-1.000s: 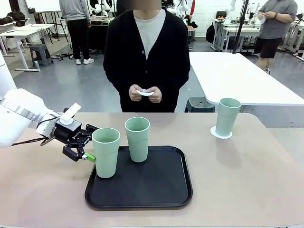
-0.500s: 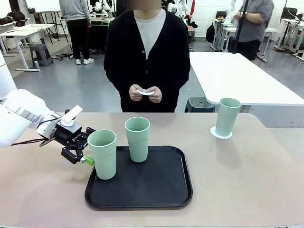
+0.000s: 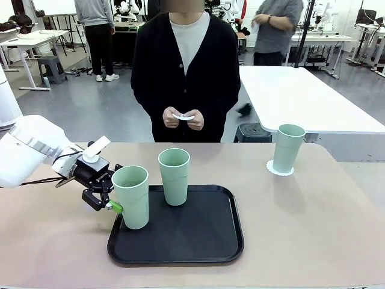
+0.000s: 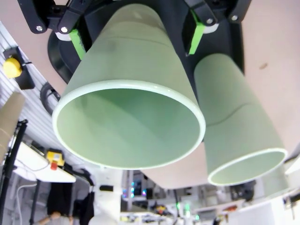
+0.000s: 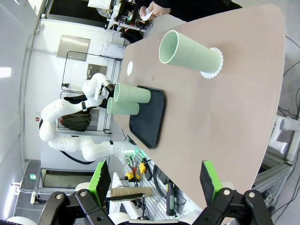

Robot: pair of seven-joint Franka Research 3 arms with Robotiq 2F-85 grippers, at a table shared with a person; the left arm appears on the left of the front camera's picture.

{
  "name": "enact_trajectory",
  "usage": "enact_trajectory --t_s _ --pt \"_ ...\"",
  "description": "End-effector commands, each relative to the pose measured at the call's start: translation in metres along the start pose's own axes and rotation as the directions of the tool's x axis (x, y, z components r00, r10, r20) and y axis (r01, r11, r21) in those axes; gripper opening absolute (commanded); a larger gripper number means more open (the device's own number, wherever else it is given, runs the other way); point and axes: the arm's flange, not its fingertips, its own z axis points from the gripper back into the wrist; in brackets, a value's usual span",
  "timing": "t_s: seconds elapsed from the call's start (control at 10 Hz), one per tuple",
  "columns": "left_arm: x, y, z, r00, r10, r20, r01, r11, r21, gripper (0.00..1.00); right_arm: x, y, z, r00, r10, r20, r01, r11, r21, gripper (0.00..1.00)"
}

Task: Place coasters on the table and set cups on them.
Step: Take one Reusable plastic cup from the Flat Tray and place it on a coaster set by the human.

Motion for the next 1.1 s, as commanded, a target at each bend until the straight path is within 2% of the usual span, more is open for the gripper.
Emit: enact_trajectory --t_s 0.0,0.5,1.0 --pt "0.001 0.009 -0.006 1.0 0.01 0.001 -0.01 0.999 -0.039 1.0 0.002 0.002 -0.001 1.0 -0.003 0.011 0.003 1.0 0.008 1.0" --pt "-0.001 0.014 -0.023 0.999 0.03 -0.017 -0.031 0.995 -0.09 1.0 0.002 0.002 -0.001 1.0 -0.003 0.011 0.003 1.0 0.008 1.0" --pt "-0.002 0.014 -0.029 1.0 -0.009 -0.007 0.008 0.994 -0.113 1.0 0.002 0.002 -0.001 1.0 -0.003 0.011 0.003 1.0 0.008 1.0"
